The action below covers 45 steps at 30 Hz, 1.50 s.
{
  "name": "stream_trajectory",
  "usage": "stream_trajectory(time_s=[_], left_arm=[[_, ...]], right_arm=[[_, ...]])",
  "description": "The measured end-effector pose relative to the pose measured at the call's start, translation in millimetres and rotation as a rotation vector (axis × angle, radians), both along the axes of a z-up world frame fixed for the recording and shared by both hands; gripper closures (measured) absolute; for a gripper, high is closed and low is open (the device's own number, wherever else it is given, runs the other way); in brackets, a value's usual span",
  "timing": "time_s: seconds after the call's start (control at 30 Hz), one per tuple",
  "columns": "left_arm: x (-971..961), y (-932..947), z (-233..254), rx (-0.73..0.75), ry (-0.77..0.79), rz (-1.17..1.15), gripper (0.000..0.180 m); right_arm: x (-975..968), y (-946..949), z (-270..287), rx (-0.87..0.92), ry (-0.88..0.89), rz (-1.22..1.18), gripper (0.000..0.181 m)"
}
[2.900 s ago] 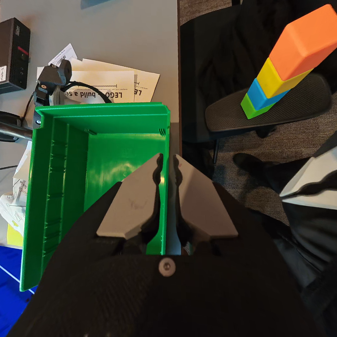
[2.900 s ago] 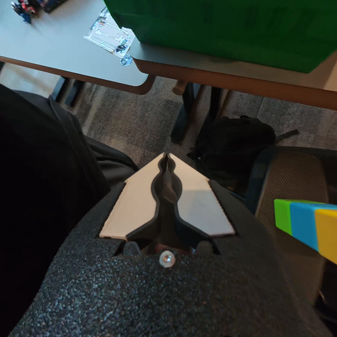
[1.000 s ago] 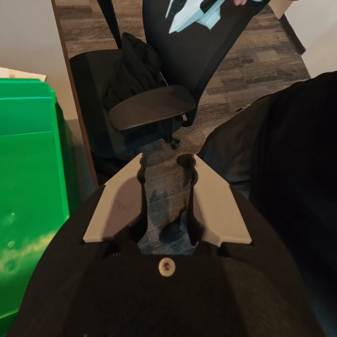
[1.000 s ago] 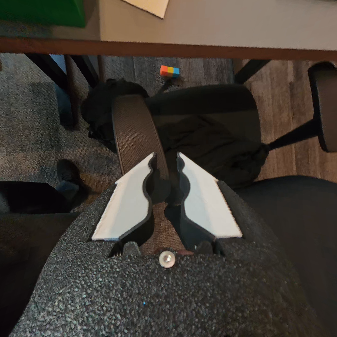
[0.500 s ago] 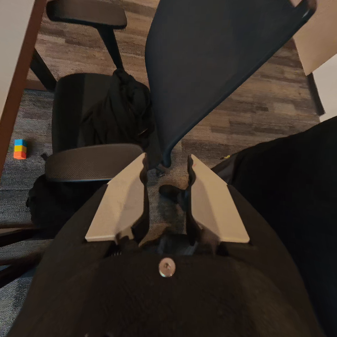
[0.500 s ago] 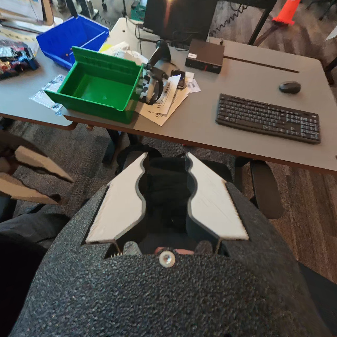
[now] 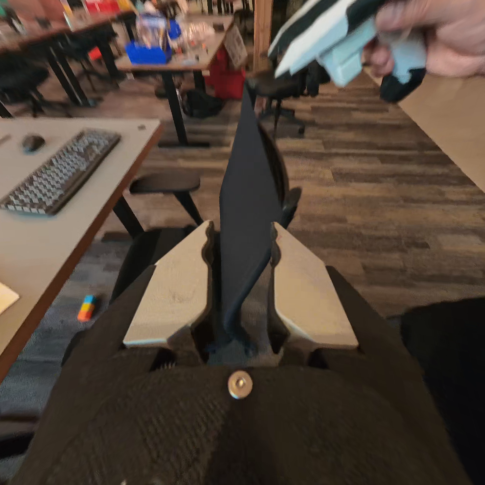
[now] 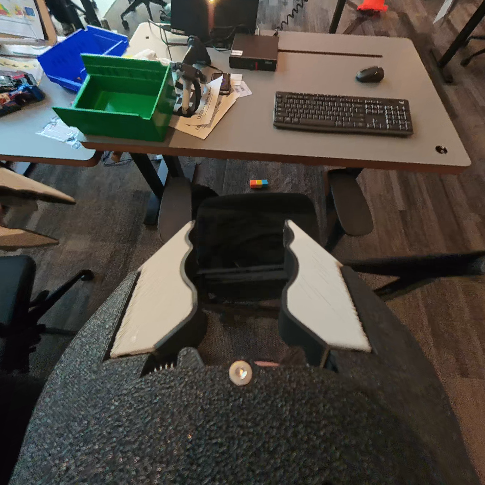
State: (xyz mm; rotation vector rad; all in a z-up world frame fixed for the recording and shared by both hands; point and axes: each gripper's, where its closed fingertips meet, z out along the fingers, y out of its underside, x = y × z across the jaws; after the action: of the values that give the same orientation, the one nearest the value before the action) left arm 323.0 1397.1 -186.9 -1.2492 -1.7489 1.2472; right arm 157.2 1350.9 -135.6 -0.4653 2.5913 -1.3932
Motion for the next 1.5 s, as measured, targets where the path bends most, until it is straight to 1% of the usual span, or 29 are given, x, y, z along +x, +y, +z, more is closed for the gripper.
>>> stream_trajectory(time_s=[0.07,0.1,0.13,0.17,0.2,0.23,0.3,0.4,0.5,0.53,0.57,0.6,0.63,0.7,0.77,0.8,0.9,0.97,1.17,1.23,1.33,1.43,1.5], left_arm=[[-24.5,18.0,13.4,-0.054,0.061,0.002,0.138],[-39.4,29.3,17.9,-0.063,0.076,-0.012,0.131],[-54.3,39.9,20.8,-0.053,0.084,-0.018,0.121],[-71.0,50.3,23.2,-0.024,0.096,-0.023,0.108],[-88.9,62.4,25.9,0.005,0.106,-0.052,0.1],[-106.4,72.7,28.4,0.019,0.108,-0.08,0.096],[-140.6,86.6,32.8,0.0,0.094,-0.131,0.085],[-211.9,94.8,39.3,-0.038,0.085,-0.173,0.084],[-306.9,107.4,36.3,-0.07,0.123,-0.282,0.074],[-343.1,105.5,28.7,-0.085,0.134,-0.287,0.076],[-380.5,105.6,14.4,-0.089,0.12,-0.316,0.083],[-419.3,107.5,-3.7,-0.062,0.098,-0.362,0.088],[-458.8,109.3,-18.8,0.002,0.088,-0.393,0.091],[-533.1,116.0,-40.0,0.115,0.068,-0.473,0.105],[-600.2,118.2,-50.8,0.153,0.025,-0.537,0.104],[-630.2,117.6,-48.1,0.154,0.019,-0.561,0.103],[-711.7,101.5,-37.6,0.113,0.015,-0.595,0.1],[-760.0,87.0,-43.7,0.085,-0.031,-0.631,0.094],[-879.5,-4.4,-88.2,0.151,-0.098,-0.51,0.09],[-913.3,-48.8,-101.9,0.159,-0.094,-0.451,0.088],[-958.5,-125.6,-119.9,0.203,-0.086,-0.387,0.089],[-989.9,-203.6,-129.1,0.243,-0.106,-0.377,0.091],[-1000.9,-251.8,-131.1,0.238,-0.141,-0.399,0.091]], right_arm=[[-11.5,22.4,-7.6,0.028,0.021,0.0,0.109],[-17.7,32.6,-11.5,0.04,0.028,0.0,0.107],[-25.2,42.2,-14.1,0.044,0.031,-0.002,0.106],[-33.9,51.1,-15.8,0.049,0.029,-0.005,0.106],[-43.2,58.7,-17.5,0.052,0.022,-0.007,0.106],[-54.3,64.9,-18.3,0.049,0.015,-0.01,0.106],[-82.4,73.4,-21.9,0.035,0.006,-0.022,0.106],[-138.6,79.9,-32.6,0.01,-0.016,-0.046,0.106],[-220.1,92.9,-51.5,-0.034,-0.017,-0.088,0.106],[-251.1,101.2,-60.3,-0.049,-0.019,-0.102,0.106],[-280.7,110.3,-68.2,-0.064,-0.023,-0.113,0.106],[-310.9,118.5,-81.6,-0.074,-0.026,-0.123,0.106],[-341.3,127.7,-96.2,-0.073,-0.023,-0.135,0.105],[-401.5,150.2,-122.9,-0.039,0.013,-0.166,0.102],[-461.3,173.1,-135.9,-0.006,0.063,-0.239,0.102],[-489.5,181.4,-136.6,0.005,0.08,-0.288,0.102],[-558.8,191.8,-131.2,0.041,0.103,-0.406,0.102],[-594.5,185.2,-127.8,0.041,0.095,-0.453,0.102],[-695.3,118.9,-142.1,0.062,0.071,-0.609,0.1],[-727.2,82.8,-148.4,0.076,0.065,-0.618,0.097],[-773.4,17.7,-161.8,0.131,0.104,-0.576,0.093],[-820.8,-57.3,-174.0,0.214,0.112,-0.557,0.092],[-850.6,-113.8,-172.3,0.23,0.084,-0.563,0.093]])
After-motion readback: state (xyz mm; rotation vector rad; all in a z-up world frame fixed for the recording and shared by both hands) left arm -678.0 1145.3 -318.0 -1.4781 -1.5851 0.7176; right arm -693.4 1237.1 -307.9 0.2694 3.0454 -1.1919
